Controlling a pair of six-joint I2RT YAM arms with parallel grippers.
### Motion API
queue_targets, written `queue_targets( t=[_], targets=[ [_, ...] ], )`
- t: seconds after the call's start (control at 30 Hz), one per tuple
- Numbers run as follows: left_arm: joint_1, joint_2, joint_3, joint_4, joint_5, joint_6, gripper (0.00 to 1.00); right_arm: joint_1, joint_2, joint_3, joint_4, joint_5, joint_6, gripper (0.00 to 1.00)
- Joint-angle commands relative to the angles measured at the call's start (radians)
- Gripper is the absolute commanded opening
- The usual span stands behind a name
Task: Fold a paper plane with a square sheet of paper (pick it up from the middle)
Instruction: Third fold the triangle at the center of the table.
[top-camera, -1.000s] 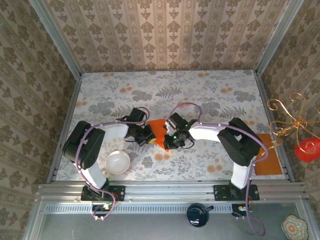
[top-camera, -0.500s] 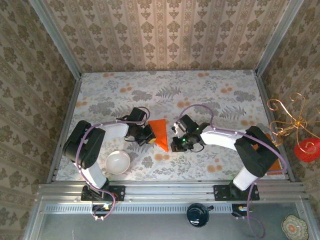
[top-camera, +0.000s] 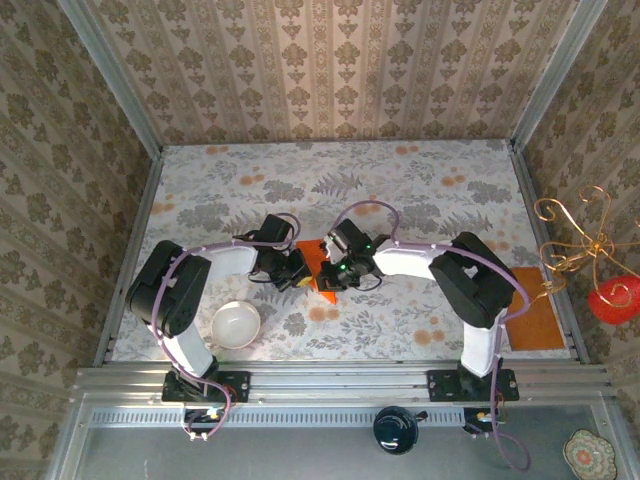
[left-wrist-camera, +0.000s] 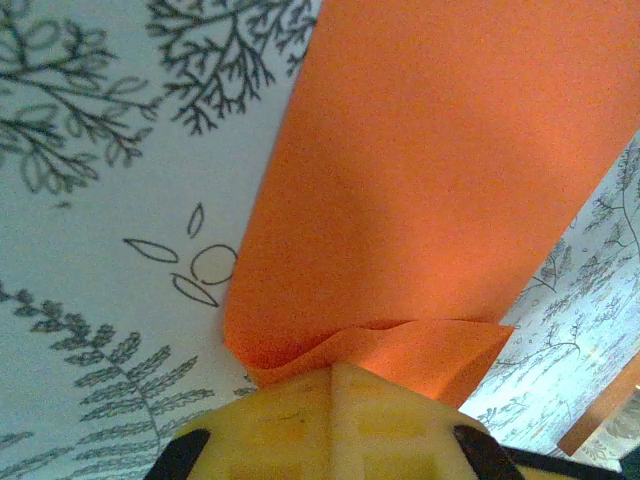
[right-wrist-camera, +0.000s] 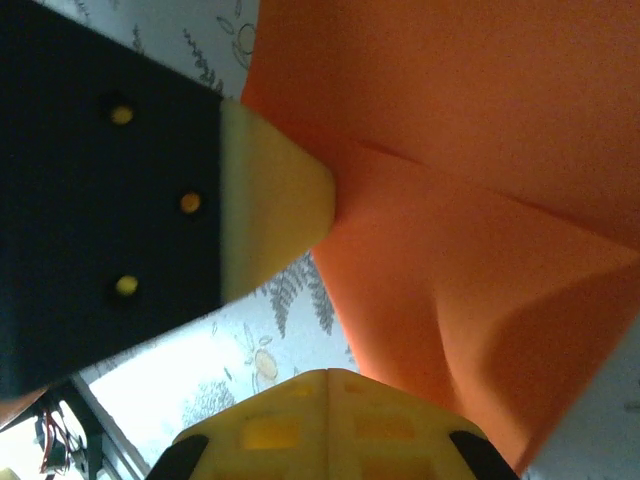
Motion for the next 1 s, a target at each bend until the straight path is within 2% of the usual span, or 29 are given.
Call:
queue_targets(
  t=[0.0, 0.3, 0.63, 0.83, 0.97],
  targets=[
    [0.012, 0.069, -0.03, -0.104, -0.127, 0.023, 0.04, 0.005, 0.035, 0.028, -0.004, -0.032, 0.0, 0.01],
    [0.019, 0.076, -0.032, -0.11, -0.13, 0.028, 0.04, -0.003, 0.003, -0.107, -0.013, -0.009, -0.037, 0.01],
    [0.028, 0.085, -0.017, -0.117, -0.126, 0.043, 0.04, -0.021, -0.191, -0.347, -0.011, 0.016, -0.042, 0.02],
    [0.026, 0.076, -0.005, -0.11, -0.111, 0.05, 0.04, -0.021, -0.293, -0.3, 0.003, 0.04, -0.03, 0.02],
    [0.02, 0.061, -0.006, -0.077, -0.097, 0.049, 0.04, -0.01, -0.209, -0.187, -0.01, 0.041, -0.004, 0.02]
  ],
)
